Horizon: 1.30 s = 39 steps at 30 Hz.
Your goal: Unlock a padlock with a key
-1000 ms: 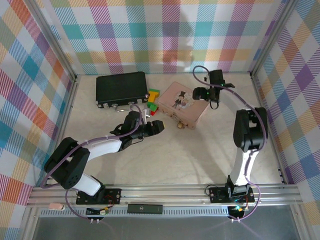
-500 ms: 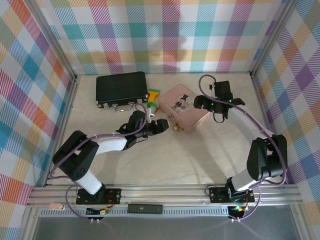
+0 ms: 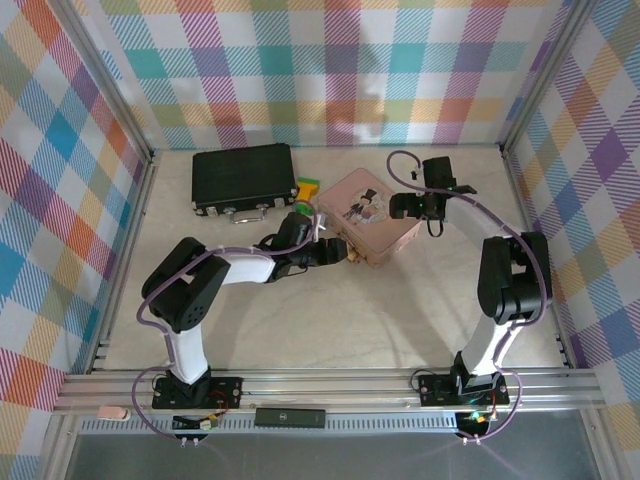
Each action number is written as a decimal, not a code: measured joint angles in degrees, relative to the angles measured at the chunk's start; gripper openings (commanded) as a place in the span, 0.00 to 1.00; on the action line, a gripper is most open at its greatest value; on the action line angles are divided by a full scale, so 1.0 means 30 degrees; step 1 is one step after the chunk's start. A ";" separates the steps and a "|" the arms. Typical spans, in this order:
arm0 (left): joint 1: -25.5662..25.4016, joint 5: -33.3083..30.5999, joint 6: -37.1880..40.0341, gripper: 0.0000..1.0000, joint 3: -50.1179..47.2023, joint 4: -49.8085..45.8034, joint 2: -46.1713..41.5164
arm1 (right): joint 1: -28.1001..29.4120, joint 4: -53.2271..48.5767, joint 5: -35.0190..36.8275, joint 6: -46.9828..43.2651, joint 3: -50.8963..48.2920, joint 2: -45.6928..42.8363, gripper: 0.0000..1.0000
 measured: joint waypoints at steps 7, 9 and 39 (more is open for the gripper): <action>-0.0240 -0.0568 0.1093 0.53 0.2273 -0.2302 0.1887 | -0.0007 0.0452 -0.0321 0.0036 0.0015 0.0189 0.94; -0.0372 -0.0656 0.1392 0.51 0.2849 -0.2863 0.2135 | -0.0007 0.0495 -0.0342 0.0117 0.0015 0.0219 0.94; -0.1413 -0.2550 0.0270 0.00 0.3402 -0.1268 0.3249 | 0.0051 0.0940 0.0474 0.2288 -0.0102 0.0364 0.92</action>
